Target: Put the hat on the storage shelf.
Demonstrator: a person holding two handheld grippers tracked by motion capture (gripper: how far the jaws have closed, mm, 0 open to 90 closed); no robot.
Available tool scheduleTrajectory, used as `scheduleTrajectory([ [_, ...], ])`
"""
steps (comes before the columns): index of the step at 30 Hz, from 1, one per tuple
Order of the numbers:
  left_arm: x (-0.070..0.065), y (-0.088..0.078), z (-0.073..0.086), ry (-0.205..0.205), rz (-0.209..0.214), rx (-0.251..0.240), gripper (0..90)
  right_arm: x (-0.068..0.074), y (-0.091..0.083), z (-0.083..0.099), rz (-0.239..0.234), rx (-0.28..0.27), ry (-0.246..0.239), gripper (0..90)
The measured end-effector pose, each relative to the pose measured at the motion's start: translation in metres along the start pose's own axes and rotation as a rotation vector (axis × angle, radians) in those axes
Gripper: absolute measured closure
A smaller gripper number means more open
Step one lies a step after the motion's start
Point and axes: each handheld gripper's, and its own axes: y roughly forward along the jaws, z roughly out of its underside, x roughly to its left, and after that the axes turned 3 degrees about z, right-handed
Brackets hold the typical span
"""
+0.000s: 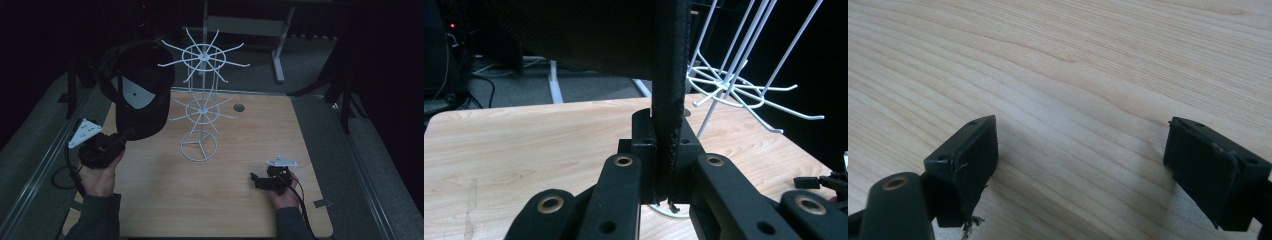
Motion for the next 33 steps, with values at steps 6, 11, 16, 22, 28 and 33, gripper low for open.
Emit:
scheduleTrajectory([
  [6,-0.001,0.000,-0.003,0.010,-0.006,-0.009,85.9,0.000,0.000,0.000,0.000,0.000,0.000,13.9],
  [11,-0.003,0.000,-0.006,0.022,-0.016,-0.015,85.9,0.000,0.000,0.000,0.000,0.000,0.000,14.0],
  [16,-0.005,0.002,-0.008,0.031,-0.021,-0.013,85.9,0.000,0.000,0.000,0.000,0.000,0.000,13.9],
  [22,-0.007,0.003,-0.010,0.044,-0.028,-0.015,85.9,0.000,0.000,0.000,0.000,0.000,0.000,14.0],
  [28,-0.009,0.003,-0.011,0.052,-0.031,-0.016,85.9,0.000,0.000,0.000,0.000,0.000,0.000,13.9],
  [33,-0.012,0.004,-0.012,0.065,-0.038,-0.017,85.9,0.000,0.000,0.000,0.000,0.000,0.000,13.9],
])
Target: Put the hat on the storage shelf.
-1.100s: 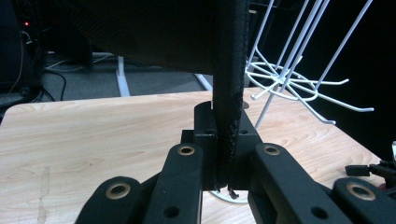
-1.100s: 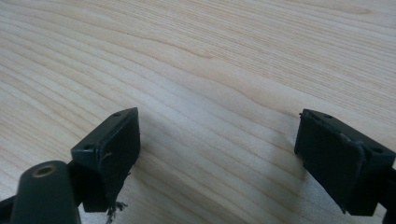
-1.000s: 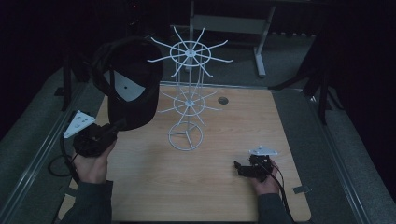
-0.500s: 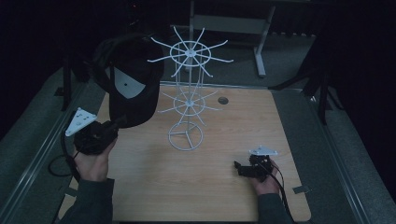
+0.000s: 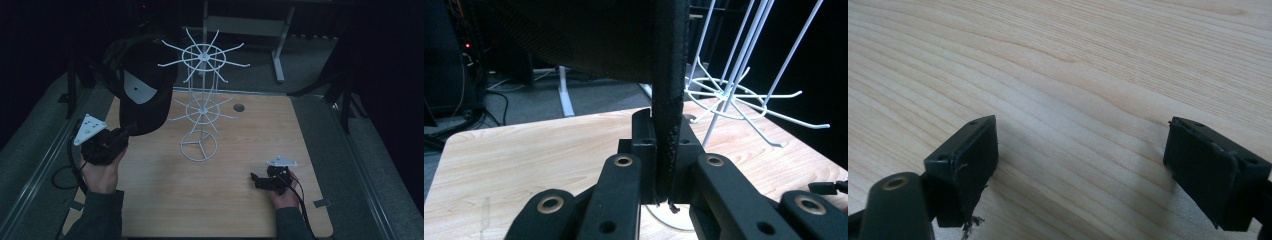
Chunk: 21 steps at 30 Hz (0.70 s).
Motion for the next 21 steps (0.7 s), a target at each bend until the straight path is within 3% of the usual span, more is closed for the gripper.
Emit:
scheduleTrajectory([
  [21,-0.0063,0.0021,0.0042,0.057,-0.010,0.008,85.9,0.0000,0.0000,0.0000,0.000,0.000,0.000,13.9],
])
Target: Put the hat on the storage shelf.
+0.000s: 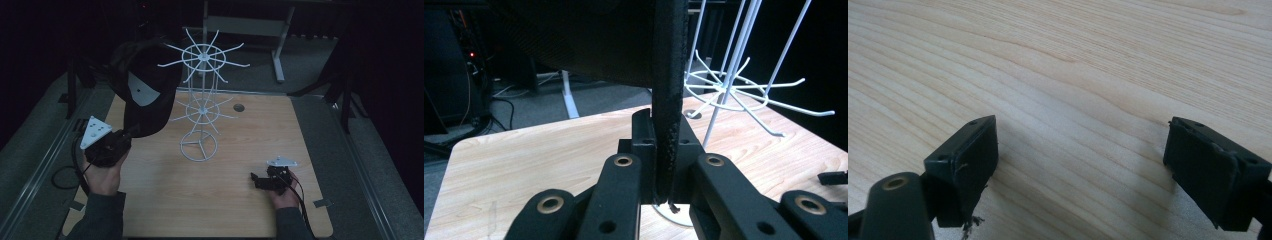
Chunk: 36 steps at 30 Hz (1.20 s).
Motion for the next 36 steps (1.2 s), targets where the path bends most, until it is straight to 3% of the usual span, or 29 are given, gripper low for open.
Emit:
scheduleTrajectory([
  [11,-0.003,0.004,0.006,0.037,-0.002,0.016,85.8,0.000,0.000,0.000,0.000,0.000,0.000,14.0],
  [21,-0.007,0.010,0.011,0.102,0.015,0.040,85.8,0.000,0.000,0.000,0.000,-0.001,-0.002,14.0],
  [29,-0.004,0.012,0.013,0.103,0.024,0.050,84.6,0.000,0.000,0.000,0.000,-0.001,-0.002,14.0],
  [36,-0.002,0.013,0.014,0.079,0.038,0.043,72.3,0.000,0.000,0.000,0.000,0.000,-0.002,14.0],
])
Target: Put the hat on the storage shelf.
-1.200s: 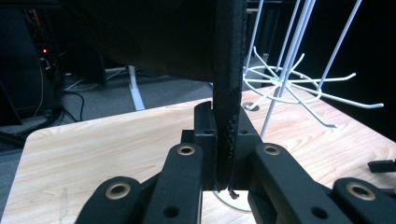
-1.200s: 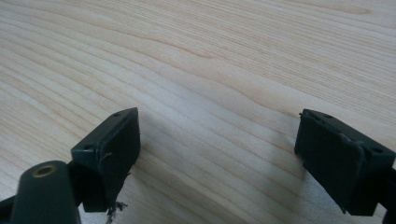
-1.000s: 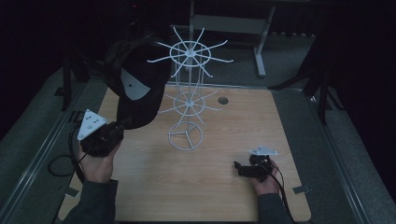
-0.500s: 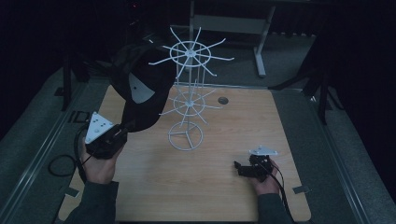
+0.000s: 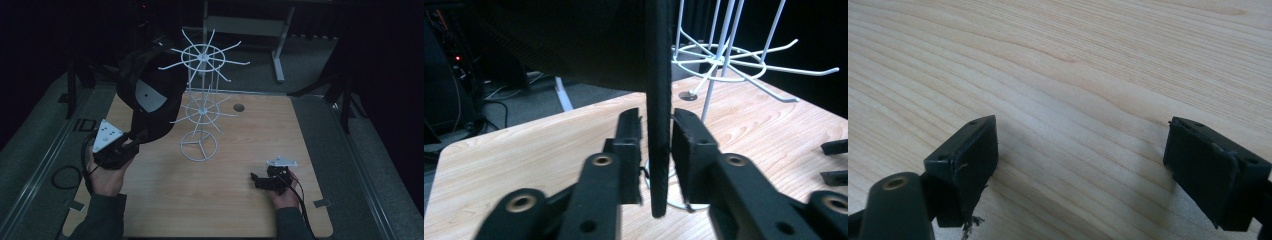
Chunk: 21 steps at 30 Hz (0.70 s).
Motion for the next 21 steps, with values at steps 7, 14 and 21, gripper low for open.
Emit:
scheduleTrajectory([
  [7,0.0020,0.0007,0.0020,-0.033,-0.003,0.004,56.6,0.0000,0.0000,0.0000,0.000,0.000,0.000,14.0],
  [14,0.0042,0.0003,0.0039,-0.064,0.017,0.002,48.4,-0.0001,0.0000,0.0000,0.000,-0.001,-0.001,13.9],
  [21,0.0058,-0.0016,0.0043,-0.083,0.031,-0.012,39.4,-0.0001,0.0000,0.0000,0.000,0.000,-0.001,14.0],
])
